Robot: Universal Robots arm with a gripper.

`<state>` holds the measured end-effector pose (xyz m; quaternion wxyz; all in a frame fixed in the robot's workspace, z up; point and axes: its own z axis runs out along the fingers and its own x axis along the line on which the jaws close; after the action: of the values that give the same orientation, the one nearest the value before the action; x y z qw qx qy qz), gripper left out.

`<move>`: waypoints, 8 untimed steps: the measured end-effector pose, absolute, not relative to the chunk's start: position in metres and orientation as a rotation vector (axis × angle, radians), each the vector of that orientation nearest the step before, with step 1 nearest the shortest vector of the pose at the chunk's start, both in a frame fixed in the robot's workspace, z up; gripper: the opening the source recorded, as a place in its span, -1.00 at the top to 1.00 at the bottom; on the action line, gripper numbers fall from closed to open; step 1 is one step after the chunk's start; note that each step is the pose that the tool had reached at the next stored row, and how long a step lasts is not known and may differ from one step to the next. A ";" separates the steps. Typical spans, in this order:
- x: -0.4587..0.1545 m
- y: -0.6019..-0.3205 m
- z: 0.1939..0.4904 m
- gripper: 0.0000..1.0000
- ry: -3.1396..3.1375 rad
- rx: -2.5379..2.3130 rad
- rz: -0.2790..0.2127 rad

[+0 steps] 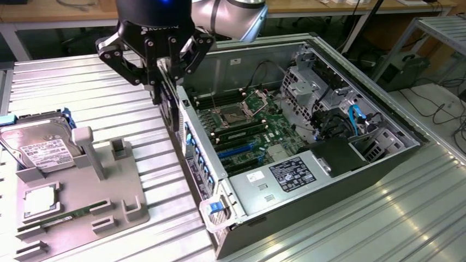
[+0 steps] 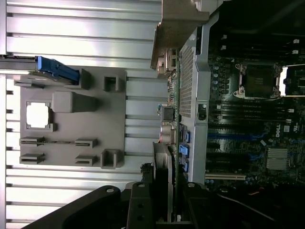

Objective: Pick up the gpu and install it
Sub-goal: 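Pick up the gpu and move the gpu toward the slot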

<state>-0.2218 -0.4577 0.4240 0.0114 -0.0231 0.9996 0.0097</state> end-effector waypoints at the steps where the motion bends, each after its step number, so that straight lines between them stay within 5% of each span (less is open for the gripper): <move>1: -0.221 -0.458 0.424 0.44 3.118 -0.072 0.030; 8: -0.212 -0.458 0.424 0.44 3.118 -0.072 0.030</move>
<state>-0.2116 -0.4577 0.4240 0.0114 -0.0231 0.9996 0.0097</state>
